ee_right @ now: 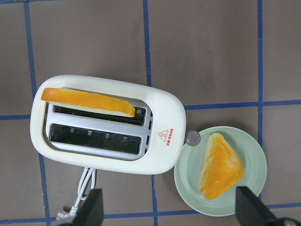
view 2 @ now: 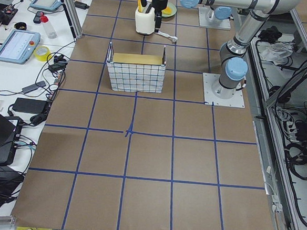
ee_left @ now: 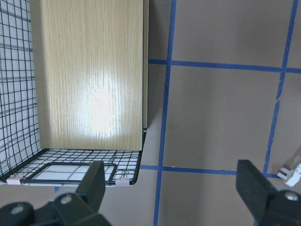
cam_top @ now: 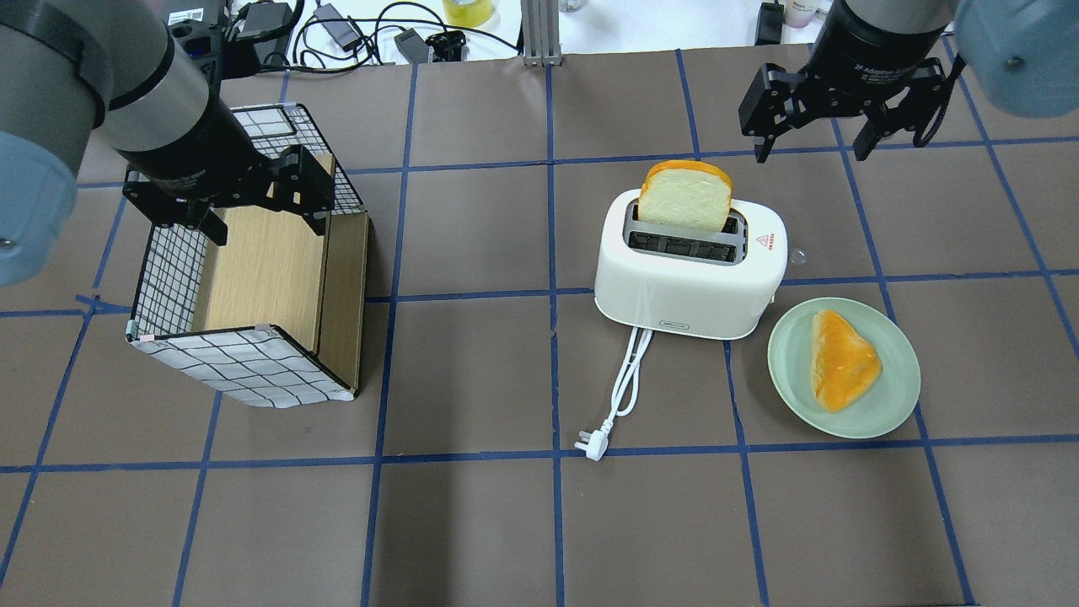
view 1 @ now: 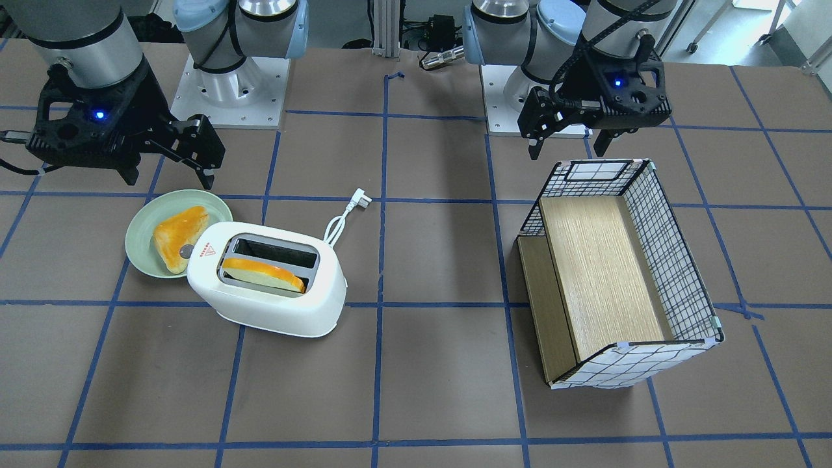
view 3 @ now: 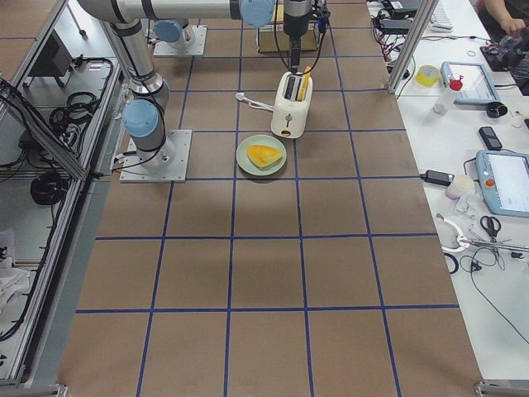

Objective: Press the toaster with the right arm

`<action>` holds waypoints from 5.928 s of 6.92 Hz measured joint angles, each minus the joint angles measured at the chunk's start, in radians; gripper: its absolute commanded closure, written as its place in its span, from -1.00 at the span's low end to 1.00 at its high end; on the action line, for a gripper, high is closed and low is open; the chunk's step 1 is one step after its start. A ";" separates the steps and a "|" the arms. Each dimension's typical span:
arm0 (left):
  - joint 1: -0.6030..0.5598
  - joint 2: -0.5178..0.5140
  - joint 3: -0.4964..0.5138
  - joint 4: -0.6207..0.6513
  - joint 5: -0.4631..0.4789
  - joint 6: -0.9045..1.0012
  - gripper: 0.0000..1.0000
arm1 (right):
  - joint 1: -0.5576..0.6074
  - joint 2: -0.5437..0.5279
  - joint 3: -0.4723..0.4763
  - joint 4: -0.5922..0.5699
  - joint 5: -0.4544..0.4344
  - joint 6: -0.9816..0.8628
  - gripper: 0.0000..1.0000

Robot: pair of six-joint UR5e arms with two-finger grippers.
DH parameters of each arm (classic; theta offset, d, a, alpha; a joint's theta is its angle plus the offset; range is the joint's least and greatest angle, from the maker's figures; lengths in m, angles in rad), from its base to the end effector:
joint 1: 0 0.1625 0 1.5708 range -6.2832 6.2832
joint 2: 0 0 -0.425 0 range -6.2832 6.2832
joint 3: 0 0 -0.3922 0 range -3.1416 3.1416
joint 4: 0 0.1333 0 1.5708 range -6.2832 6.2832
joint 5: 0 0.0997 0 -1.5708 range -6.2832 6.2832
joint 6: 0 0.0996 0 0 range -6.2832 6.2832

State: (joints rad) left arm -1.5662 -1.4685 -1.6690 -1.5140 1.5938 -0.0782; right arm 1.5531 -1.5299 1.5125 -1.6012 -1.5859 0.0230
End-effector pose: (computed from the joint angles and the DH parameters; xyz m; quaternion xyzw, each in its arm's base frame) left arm -0.1289 -0.4550 0.4936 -0.0417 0.9986 -0.0308 0.0104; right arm 0.1227 -0.5161 0.4993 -0.0205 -0.9995 0.0239 0.0075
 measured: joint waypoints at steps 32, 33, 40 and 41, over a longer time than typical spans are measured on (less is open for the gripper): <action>0.000 0.000 0.000 0.000 0.000 0.000 -1.00 | -0.325 0.107 0.224 -0.092 0.323 -0.308 0.89; 0.000 0.000 0.000 0.000 -0.001 0.000 -1.00 | -0.325 0.115 0.234 -0.094 0.332 -0.313 0.89; 0.000 0.000 0.000 0.000 0.000 0.000 -1.00 | -0.326 0.138 0.274 -0.110 0.390 -0.339 0.89; 0.000 0.000 0.000 0.000 0.000 0.000 -1.00 | -0.326 0.148 0.274 -0.115 0.391 -0.340 0.89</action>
State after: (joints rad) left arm -1.5662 -1.4680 -1.6690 -1.5140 1.5938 -0.0782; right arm 1.2272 -1.3816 1.7866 -1.7162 -1.1947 -0.3166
